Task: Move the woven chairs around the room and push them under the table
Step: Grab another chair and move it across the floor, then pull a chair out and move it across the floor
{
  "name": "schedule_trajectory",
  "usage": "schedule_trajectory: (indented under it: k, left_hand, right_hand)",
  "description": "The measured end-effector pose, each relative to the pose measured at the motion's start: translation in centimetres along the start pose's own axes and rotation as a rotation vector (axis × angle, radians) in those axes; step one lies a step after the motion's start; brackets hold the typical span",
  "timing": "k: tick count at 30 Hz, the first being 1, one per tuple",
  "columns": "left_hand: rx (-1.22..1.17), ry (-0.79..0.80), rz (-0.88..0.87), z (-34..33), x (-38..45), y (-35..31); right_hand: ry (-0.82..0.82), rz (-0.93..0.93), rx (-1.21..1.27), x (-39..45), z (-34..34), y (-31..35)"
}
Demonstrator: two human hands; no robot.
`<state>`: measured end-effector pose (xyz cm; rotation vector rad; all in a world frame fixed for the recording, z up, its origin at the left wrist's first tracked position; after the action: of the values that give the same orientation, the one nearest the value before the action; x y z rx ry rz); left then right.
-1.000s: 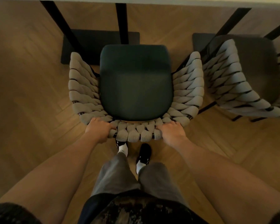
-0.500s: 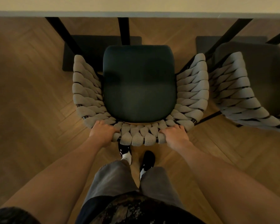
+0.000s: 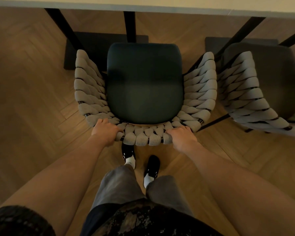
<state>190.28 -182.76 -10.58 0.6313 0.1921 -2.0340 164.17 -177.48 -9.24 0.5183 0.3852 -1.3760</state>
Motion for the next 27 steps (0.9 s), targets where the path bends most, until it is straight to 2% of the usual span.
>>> schedule_trajectory:
  k: [8, 17, 21, 27]
  left_hand:
    - [-0.133, -0.099, 0.091, 1.2, -2.4, -1.4]
    - [-0.541, -0.194, 0.241, 2.5, -7.5, -2.7]
    - [-0.632, -0.148, 0.350, 1.2, -11.3, -2.6]
    - [-0.759, -0.031, 0.536, -3.0, -19.8, -2.0]
  right_hand:
    - [-0.013, 0.000, 0.043, -2.0, 0.8, 1.4]
    - [-0.085, -0.012, 0.164, -5.2, 2.3, 4.6]
    - [-0.074, 0.035, 0.163, -6.8, 2.3, 7.3]
    - [0.068, 0.187, 0.019, -8.3, 0.5, 13.5]
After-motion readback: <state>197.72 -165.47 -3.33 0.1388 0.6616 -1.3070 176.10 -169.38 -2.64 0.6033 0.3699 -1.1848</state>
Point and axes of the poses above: each hand's wrist, its own x-axis towards the middle knuckle, its own z-axis out of the back of the hand, y = z × x, the point moved 8 cm from there along x, towards the middle knuckle, and after that the axes turned 13 degrees about -y, right-handed, at the moved point
